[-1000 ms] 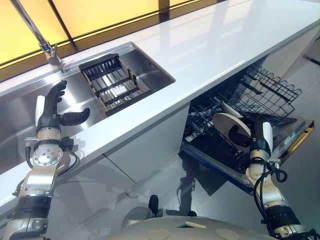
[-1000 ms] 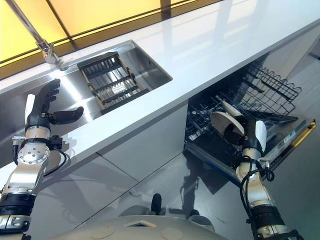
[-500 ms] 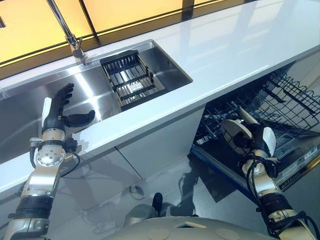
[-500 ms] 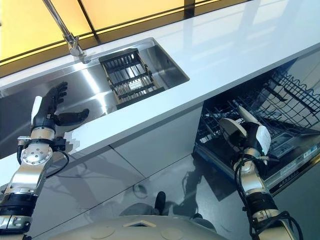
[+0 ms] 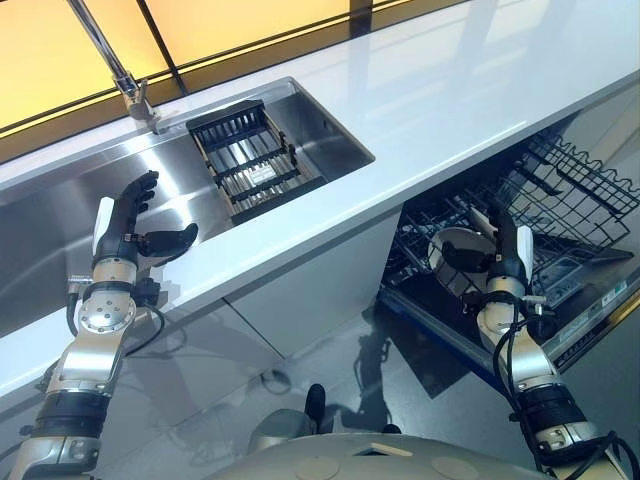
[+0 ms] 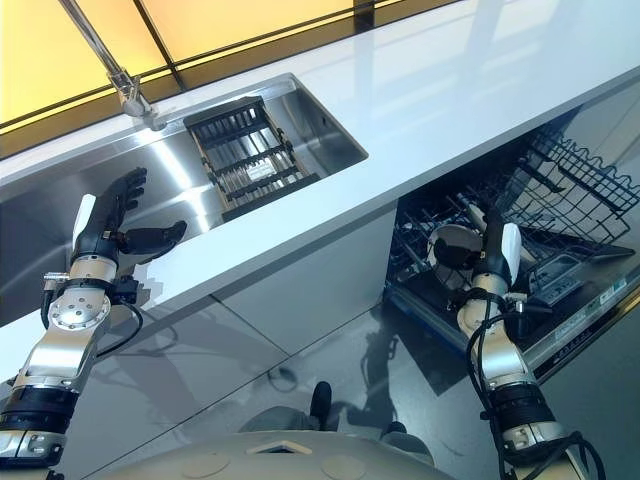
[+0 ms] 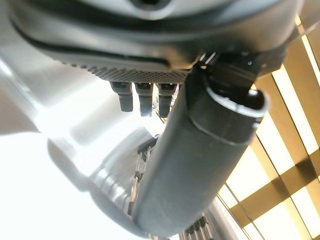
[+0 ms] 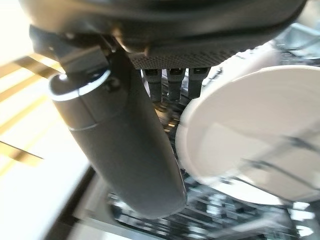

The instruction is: Pick up plates and place into dishwasher.

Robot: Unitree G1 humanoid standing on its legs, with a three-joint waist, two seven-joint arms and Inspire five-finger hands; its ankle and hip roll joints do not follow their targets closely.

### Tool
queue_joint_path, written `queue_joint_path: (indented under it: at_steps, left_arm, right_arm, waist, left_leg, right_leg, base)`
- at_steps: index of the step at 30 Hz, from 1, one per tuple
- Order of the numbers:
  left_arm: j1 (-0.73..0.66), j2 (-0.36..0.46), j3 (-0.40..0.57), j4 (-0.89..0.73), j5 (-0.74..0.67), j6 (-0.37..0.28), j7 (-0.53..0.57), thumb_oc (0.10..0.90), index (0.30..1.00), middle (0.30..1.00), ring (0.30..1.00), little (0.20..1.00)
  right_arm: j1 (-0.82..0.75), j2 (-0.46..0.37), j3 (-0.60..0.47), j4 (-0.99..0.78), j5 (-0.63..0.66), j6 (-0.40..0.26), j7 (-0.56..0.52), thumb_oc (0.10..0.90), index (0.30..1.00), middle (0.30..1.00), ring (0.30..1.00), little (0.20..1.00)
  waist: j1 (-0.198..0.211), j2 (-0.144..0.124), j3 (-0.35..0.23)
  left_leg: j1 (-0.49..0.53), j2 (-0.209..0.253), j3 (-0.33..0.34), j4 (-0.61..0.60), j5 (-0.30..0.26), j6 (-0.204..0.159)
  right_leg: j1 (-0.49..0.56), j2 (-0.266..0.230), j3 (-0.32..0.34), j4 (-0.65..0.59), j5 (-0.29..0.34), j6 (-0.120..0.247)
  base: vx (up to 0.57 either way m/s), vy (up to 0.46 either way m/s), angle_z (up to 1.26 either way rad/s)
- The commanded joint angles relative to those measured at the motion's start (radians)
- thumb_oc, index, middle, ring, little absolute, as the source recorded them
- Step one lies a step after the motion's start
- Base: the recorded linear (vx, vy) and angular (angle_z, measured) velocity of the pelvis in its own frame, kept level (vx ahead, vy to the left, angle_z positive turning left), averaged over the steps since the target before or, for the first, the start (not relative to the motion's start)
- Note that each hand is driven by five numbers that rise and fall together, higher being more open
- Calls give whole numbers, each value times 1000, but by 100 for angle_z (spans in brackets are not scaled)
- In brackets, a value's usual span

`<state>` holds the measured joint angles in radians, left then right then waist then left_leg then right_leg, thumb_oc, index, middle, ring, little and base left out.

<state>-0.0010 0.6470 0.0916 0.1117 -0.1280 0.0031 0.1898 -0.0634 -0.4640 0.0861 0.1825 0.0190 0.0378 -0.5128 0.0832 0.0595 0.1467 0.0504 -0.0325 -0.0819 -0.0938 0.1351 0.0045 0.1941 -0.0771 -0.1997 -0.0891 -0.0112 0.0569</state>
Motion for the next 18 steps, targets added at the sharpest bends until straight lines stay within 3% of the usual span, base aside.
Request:
queue_joint_path:
  at_steps: [1, 9, 15, 18]
  left_arm:
    - [-63, 50, 65, 15, -7, -84, 28, 800, 900, 900, 900, 900]
    - [-42, 38, 99, 17, 14, -81, 31, 800, 900, 900, 900, 900]
    - [-24, 30, 111, 18, 17, -92, 35, 800, 900, 900, 900, 900]
    - [-16, 29, 111, 7, 13, -88, 39, 800, 900, 900, 900, 900]
  right_arm:
    - [-29, -48, -87, -156, -1, -124, 4, 800, 900, 900, 900, 900]
    - [51, -27, -179, -216, 57, -174, 14, 800, 900, 900, 900, 900]
    - [103, 89, -170, -129, 258, -238, 64, 800, 900, 900, 900, 900]
    - [120, 124, -154, -85, 280, -228, 81, 800, 900, 900, 900, 900]
  waist:
    - [-30, -22, -42]
    - [-76, -23, -55]
    - [-94, -13, -52]
    - [-96, -7, -47]
  left_leg:
    - [73, -3, 85, 11, -131, 8]
    - [84, 8, 114, 6, -136, 2]
    - [84, 14, 125, 6, -133, -3]
    - [82, 15, 126, 6, -130, -6]
  right_leg:
    - [-80, 0, 21, 93, -18, 32]
    - [-76, 17, 61, 86, -18, 31]
    - [-78, 16, 67, 89, -22, 27]
    - [-78, 14, 63, 91, -25, 25]
  base:
    - [-20, -62, -12]
    - [-18, -53, -15]
    - [-19, -18, -12]
    - [-10, -8, -8]
